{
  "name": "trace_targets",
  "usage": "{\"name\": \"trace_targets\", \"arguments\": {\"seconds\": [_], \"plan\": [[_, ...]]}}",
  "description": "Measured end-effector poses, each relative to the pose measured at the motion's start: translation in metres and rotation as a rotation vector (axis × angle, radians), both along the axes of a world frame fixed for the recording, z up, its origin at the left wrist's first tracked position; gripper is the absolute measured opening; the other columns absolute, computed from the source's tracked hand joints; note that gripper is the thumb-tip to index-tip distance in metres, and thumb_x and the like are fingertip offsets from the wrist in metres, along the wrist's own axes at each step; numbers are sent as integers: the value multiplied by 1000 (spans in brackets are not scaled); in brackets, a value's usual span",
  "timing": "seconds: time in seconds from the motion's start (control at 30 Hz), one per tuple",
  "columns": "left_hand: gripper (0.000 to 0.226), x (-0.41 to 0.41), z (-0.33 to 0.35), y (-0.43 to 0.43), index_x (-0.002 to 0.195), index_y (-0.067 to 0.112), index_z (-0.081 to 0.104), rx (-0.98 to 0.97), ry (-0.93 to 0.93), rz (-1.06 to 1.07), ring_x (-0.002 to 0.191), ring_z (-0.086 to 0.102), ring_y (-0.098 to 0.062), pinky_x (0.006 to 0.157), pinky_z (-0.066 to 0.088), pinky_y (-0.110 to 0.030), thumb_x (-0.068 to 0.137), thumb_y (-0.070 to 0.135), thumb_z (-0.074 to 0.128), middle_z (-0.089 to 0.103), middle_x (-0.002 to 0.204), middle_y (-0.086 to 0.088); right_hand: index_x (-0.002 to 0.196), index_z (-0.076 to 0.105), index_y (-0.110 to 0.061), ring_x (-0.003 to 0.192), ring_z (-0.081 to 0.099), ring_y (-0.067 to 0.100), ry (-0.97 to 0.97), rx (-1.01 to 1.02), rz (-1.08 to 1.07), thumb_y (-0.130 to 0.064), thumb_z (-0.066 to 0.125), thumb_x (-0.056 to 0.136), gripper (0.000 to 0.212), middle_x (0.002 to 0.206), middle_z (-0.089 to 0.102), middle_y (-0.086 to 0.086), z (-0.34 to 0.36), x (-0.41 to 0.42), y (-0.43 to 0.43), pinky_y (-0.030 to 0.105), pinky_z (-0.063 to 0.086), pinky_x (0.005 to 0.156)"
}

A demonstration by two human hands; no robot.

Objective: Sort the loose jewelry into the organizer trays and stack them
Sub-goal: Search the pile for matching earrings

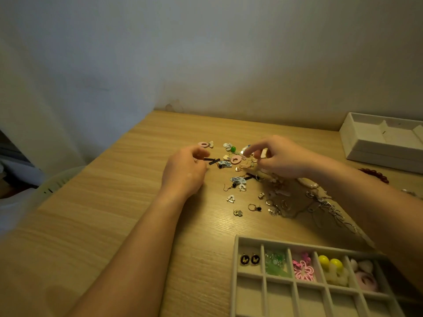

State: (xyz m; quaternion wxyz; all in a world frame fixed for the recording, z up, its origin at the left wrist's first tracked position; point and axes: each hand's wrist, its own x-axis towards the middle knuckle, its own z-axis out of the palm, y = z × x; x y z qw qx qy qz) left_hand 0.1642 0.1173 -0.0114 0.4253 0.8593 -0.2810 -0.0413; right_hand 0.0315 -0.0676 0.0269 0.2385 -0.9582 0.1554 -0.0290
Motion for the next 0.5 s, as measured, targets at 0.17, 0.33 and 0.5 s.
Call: {"name": "trace_targets", "arguments": {"seconds": [0.17, 0.33, 0.5], "plan": [[55, 7, -5, -15, 144, 41, 46, 352, -112, -136, 138, 38, -25, 112, 34, -47, 94, 18, 49, 42, 153, 10, 151, 45, -32, 143, 36, 16, 58, -47, 71, -1, 53, 96, 63, 159, 36, -8, -9, 23, 8, 37, 32, 119], [43, 2, 1, -10, 134, 49, 54, 497, -202, -189, 138, 33, -20, 106, 28, -47, 96, 29, 48, 38, 153, 18, 152, 44, -31, 148, 32, 12, 188, -32, 120, 13, 42, 87, 78, 161, 34, -13, -9, 27, 5, 26, 27, 116], [35, 3, 6, -1, 125, 48, 63, 484, -204, -235, 137, 39, -17, 105, 31, -45, 95, 30, 57, 47, 146, 17, 135, 63, -30, 130, 50, 6, 143, 57, 115, 14, 42, 87, 68, 143, 58, -10, 0, 11, -11, 28, 40, 108]]}}
